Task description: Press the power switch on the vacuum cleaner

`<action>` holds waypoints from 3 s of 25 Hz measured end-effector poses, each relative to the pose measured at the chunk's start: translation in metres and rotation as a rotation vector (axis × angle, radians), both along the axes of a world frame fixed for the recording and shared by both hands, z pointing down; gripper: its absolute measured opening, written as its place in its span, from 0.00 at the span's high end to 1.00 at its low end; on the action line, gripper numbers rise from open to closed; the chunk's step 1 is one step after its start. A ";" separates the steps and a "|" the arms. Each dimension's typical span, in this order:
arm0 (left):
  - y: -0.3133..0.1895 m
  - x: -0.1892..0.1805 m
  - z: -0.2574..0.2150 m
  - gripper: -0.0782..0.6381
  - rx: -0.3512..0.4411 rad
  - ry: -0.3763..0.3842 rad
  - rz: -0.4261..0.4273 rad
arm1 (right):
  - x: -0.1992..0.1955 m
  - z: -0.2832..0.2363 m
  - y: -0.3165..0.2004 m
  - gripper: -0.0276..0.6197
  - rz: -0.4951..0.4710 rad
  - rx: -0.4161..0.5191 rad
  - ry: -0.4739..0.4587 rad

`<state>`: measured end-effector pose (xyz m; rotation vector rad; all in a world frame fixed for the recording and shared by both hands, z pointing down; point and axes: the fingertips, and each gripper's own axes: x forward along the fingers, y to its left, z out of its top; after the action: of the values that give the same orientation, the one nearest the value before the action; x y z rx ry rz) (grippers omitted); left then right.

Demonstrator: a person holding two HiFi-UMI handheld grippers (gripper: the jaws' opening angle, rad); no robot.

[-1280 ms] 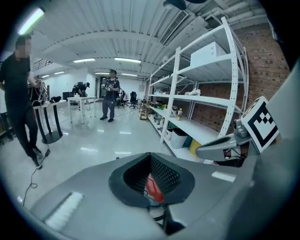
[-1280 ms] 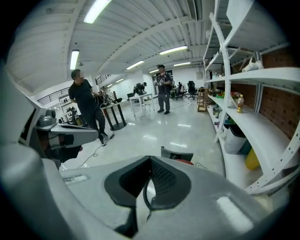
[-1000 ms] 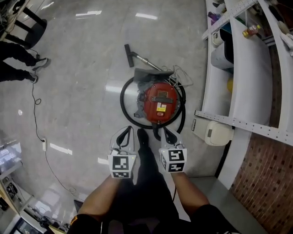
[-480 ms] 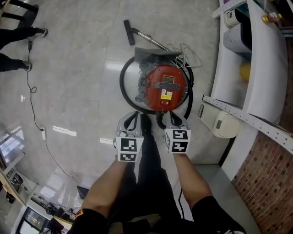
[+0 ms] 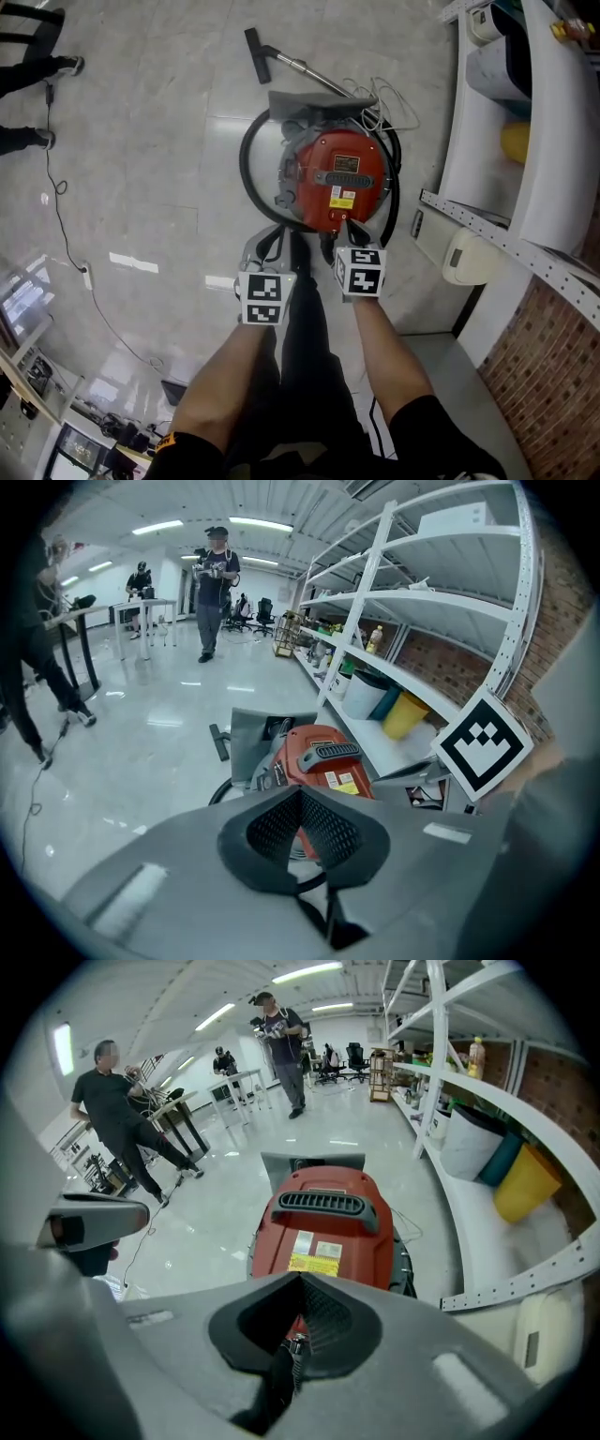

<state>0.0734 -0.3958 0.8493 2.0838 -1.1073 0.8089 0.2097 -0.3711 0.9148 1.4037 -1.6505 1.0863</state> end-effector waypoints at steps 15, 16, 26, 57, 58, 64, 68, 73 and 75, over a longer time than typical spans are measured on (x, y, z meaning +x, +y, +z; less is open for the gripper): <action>-0.004 0.000 0.028 0.87 -0.034 -0.041 0.027 | 0.006 0.050 0.004 0.97 -0.011 -0.130 0.023; -0.005 0.001 0.027 0.87 -0.035 -0.039 0.029 | 0.008 0.051 0.004 0.97 0.003 -0.141 0.021; -0.008 0.016 0.014 0.87 -0.034 -0.016 0.038 | 0.016 0.051 0.004 0.97 0.011 -0.177 0.009; 0.041 -0.024 -0.084 0.87 0.090 -0.022 -0.016 | -0.038 -0.077 0.039 0.97 -0.066 0.047 -0.078; 0.048 -0.026 -0.088 0.87 0.095 -0.019 -0.015 | -0.040 -0.080 0.045 0.97 -0.066 0.054 -0.077; 0.098 -0.044 -0.118 0.87 0.116 -0.017 0.011 | -0.052 -0.115 0.086 0.97 -0.053 0.116 -0.058; 0.142 -0.063 -0.141 0.87 0.137 0.005 -0.004 | -0.072 -0.147 0.122 0.97 -0.095 0.178 -0.049; 0.194 -0.086 -0.181 0.87 0.201 0.040 -0.018 | -0.098 -0.202 0.163 0.97 -0.109 0.300 -0.047; 0.220 -0.096 -0.197 0.87 0.225 0.050 -0.029 | -0.110 -0.226 0.180 0.97 -0.121 0.356 -0.035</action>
<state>-0.0229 -0.1763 0.6527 2.2524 -1.2476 0.6394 0.0996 -0.1909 0.6892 1.4848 -1.9989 0.7780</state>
